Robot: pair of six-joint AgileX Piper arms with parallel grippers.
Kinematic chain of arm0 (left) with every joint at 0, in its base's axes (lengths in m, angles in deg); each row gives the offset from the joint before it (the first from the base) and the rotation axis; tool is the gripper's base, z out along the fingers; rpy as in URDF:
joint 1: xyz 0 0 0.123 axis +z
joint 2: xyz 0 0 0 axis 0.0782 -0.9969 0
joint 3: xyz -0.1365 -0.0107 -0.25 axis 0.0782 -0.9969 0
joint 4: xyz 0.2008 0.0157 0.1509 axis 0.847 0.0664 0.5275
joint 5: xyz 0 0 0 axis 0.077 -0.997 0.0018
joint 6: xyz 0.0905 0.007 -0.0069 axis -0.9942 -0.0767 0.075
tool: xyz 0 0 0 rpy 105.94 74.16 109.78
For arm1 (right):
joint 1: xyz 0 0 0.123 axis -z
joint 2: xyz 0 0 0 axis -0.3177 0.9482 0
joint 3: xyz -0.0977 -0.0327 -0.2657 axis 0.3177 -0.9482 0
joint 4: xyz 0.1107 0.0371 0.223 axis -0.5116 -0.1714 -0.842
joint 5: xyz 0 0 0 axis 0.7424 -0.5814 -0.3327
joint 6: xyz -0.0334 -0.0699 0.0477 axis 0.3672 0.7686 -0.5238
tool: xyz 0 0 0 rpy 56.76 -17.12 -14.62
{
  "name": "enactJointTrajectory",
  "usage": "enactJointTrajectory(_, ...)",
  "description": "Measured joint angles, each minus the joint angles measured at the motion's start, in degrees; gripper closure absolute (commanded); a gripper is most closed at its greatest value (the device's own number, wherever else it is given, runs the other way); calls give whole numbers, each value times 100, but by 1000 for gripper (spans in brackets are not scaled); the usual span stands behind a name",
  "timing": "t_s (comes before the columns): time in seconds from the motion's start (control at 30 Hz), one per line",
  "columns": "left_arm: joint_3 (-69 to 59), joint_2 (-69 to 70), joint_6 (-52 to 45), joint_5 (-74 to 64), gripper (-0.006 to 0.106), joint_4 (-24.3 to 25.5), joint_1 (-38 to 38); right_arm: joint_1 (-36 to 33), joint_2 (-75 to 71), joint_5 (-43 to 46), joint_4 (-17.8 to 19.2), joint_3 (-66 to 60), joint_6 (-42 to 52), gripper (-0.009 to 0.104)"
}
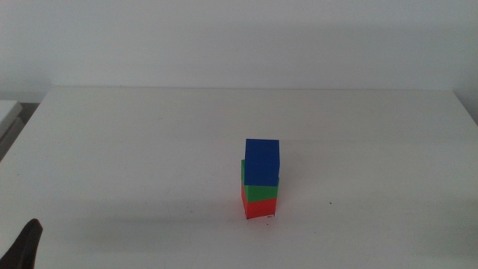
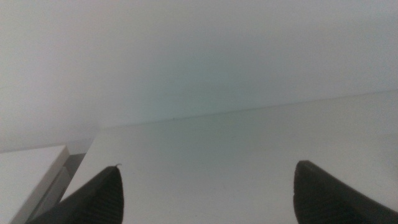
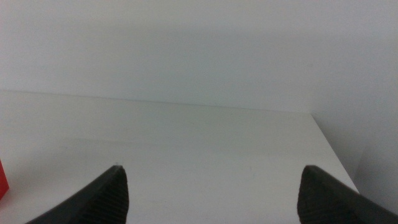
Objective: Stack red cubes first, then green, then blue cubes in a specific spot.
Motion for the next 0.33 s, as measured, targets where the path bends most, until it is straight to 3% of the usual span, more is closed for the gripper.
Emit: enactJointTrajectory(0.33, 0, 0, 0, 0, 7, 295, 0, 0, 0, 0, 0, 0, 0, 7)
